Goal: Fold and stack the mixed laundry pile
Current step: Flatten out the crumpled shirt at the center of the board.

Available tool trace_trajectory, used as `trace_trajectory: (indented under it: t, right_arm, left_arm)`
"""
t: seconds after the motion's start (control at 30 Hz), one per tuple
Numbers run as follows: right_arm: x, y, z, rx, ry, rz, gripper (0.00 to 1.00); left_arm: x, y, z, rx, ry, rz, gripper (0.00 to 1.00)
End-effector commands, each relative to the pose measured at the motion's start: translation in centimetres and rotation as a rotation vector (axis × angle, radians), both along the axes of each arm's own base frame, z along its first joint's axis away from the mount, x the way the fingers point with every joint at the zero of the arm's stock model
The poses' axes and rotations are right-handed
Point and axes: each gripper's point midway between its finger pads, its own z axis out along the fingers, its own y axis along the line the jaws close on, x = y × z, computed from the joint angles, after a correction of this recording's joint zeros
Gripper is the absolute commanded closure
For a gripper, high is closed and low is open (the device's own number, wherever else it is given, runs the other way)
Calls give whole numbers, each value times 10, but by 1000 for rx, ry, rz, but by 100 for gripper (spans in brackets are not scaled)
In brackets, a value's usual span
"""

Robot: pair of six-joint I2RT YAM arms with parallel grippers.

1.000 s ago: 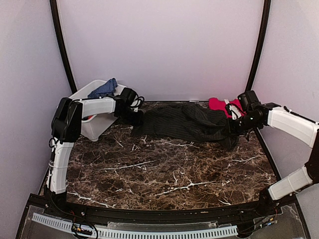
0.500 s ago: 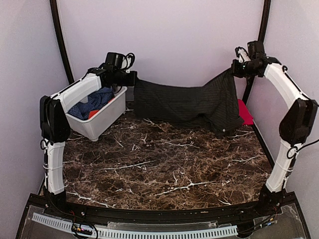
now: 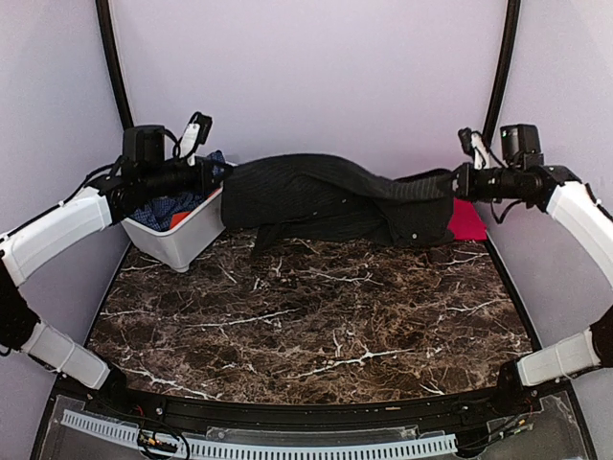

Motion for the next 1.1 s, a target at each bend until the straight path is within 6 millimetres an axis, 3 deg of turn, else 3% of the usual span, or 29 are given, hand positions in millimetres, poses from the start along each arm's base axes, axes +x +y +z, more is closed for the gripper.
trace_trajectory:
  t: [0.0, 0.03, 0.07, 0.1, 0.13, 0.17, 0.2, 0.27, 0.37, 0.4, 0.43, 0.47, 0.5, 0.53, 0.57, 0.63, 0.67, 0.7, 0.9, 1.07]
  right_arm:
    - [-71, 26, -101, 30, 328, 97, 85]
    - [-89, 26, -114, 26, 379, 99, 61]
    - [-102, 21, -121, 17, 412, 78, 42]
    - [-111, 16, -120, 12, 412, 59, 28]
    - [-119, 13, -115, 10, 401, 53, 9]
    - [-124, 10, -107, 5, 376, 45, 2]
    - [-125, 7, -100, -2, 351, 36, 2]
    - [-118, 4, -94, -21, 327, 24, 1]
    - [-94, 10, -104, -37, 343, 33, 3]
    - [-85, 13, -110, -36, 349, 40, 5]
    - [-77, 17, -119, -33, 369, 49, 6]
    - [-69, 21, -128, -33, 383, 59, 8]
    - [-61, 24, -137, -35, 396, 66, 11]
    - [-52, 26, -145, -38, 410, 67, 13]
    - [-45, 30, -151, -40, 419, 76, 15]
    - [-31, 38, -166, -46, 447, 90, 19]
    - [-26, 43, -171, -50, 452, 99, 20]
    - [-22, 47, -179, -65, 470, 105, 20]
    - [-35, 61, -243, -253, 609, 115, 17]
    - [-41, 49, -293, -375, 707, 57, 19]
  left_arm:
    - [-79, 1, -92, 73, 202, -128, 98]
    - [-97, 10, -97, 86, 229, -111, 84]
    - [-111, 14, -119, 90, 298, -102, 74]
    - [-128, 23, -124, 74, 339, -85, 54]
    - [-135, 27, -125, 66, 352, -81, 48]
    - [-147, 33, -120, 44, 347, -74, 38]
    - [-154, 38, -109, 23, 314, -64, 30]
    - [-152, 48, -106, 28, 301, -7, 25]
    - [-132, 56, -109, 101, 315, 80, 25]
    - [-122, 53, -125, 138, 365, 93, 26]
    - [-113, 52, -124, 148, 378, 112, 27]
    - [-103, 49, -143, 184, 436, 125, 28]
    - [-93, 45, -139, 175, 441, 139, 29]
    - [-83, 41, -157, 197, 489, 152, 30]
    - [-76, 37, -155, 180, 499, 154, 30]
    - [-64, 21, -182, 187, 578, 125, 31]
    - [-61, 14, -184, 182, 585, 106, 31]
    - [-60, 8, -202, 211, 626, 98, 31]
    - [-76, -4, -253, 371, 773, 57, 28]
    - [-83, -1, -281, 443, 839, 40, 28]
